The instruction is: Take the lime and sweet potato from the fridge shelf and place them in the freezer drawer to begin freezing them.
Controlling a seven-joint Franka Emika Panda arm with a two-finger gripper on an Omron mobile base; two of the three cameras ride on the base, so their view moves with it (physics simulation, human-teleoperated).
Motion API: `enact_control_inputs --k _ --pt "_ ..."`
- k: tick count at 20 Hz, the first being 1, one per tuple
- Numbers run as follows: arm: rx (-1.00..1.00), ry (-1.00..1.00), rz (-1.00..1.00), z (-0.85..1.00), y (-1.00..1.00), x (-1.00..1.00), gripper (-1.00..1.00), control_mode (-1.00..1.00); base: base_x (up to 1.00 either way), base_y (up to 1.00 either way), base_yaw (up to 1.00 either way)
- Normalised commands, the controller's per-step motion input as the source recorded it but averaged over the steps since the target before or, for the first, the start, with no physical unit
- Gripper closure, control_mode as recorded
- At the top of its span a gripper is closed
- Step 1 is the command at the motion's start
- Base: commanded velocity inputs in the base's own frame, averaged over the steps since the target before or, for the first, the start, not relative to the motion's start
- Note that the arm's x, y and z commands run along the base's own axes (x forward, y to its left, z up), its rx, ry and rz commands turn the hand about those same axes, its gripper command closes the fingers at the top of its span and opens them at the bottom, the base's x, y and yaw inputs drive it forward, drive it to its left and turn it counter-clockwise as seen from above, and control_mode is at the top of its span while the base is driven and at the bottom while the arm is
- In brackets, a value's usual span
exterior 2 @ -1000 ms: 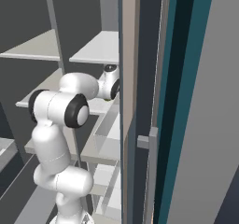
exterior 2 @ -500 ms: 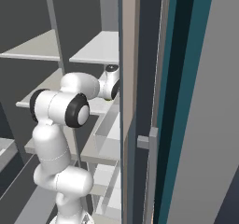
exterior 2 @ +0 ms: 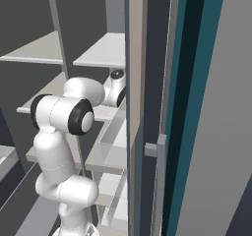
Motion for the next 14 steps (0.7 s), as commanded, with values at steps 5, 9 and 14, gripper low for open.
enact_control_inputs --k 5,9,14 --pt "-0.12 0.02 0.00 -0.65 0.11 -0.02 1.00 -1.00 0.00 0.00 0.00" --pt "-0.13 0.09 0.00 -0.40 0.00 0.00 1.00 -1.00 0.00 0.00 0.00" --pt "-0.08 0.01 0.00 -0.24 0.01 -0.30 1.00 -1.00 0.00 0.00 0.00"
